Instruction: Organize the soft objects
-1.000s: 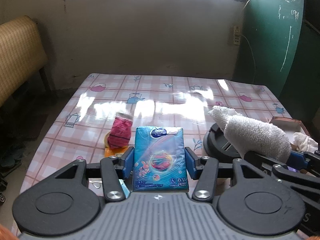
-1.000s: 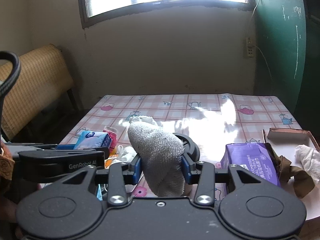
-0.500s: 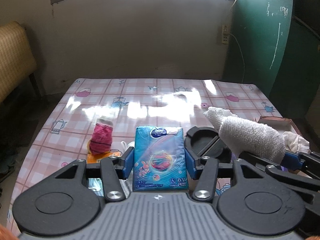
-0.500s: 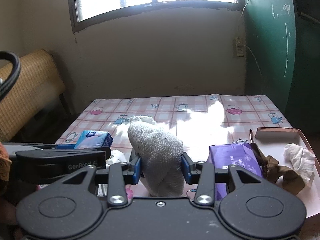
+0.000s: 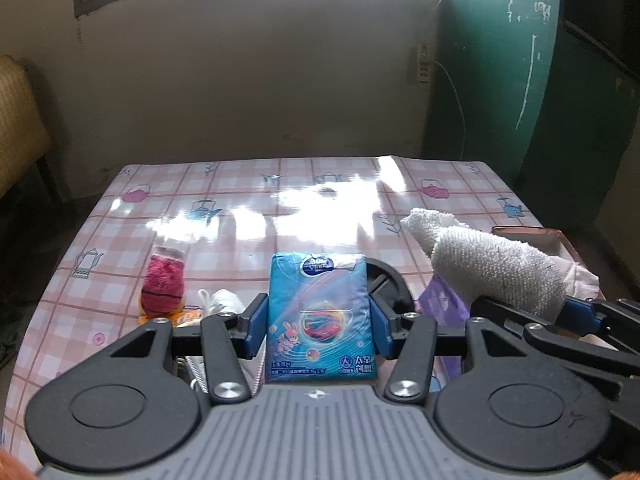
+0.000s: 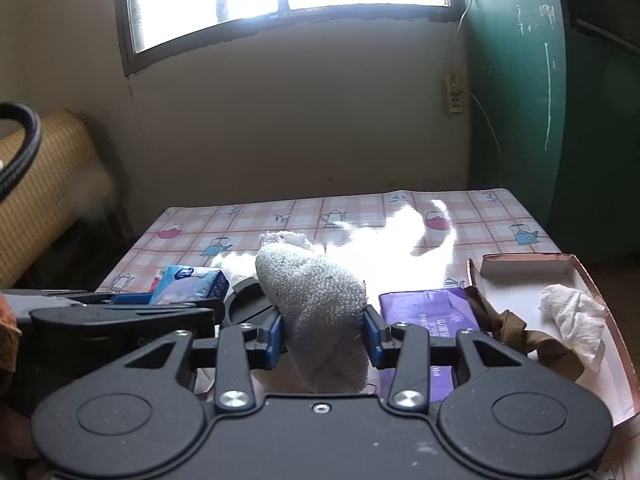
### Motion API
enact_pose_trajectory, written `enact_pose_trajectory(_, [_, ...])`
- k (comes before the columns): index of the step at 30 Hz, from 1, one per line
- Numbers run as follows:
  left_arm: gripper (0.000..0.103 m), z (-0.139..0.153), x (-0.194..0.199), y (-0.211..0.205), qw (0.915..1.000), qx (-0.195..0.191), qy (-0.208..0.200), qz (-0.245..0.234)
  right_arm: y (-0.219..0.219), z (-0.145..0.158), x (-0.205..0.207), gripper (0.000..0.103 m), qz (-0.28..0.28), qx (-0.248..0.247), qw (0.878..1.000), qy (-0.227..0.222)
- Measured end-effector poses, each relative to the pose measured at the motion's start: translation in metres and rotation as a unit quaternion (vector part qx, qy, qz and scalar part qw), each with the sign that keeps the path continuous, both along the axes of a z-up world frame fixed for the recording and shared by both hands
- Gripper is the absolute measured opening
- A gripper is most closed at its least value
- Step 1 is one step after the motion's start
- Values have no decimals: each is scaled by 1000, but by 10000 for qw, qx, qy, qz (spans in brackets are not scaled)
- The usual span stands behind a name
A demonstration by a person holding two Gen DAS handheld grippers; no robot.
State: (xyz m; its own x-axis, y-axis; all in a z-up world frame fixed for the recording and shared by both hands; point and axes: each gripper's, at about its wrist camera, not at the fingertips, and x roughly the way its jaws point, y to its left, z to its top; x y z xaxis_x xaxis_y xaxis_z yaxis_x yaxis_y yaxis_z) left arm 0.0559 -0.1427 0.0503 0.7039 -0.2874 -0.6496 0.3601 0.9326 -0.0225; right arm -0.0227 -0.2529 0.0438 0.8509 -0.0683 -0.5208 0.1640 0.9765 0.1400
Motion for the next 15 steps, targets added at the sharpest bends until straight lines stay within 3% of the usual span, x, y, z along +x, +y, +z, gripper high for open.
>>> enact_pose_trajectory(15, [54, -3, -3, -29, 9995, 12, 43, -299, -33, -1, -13, 49, -314, 11, 9995, -1])
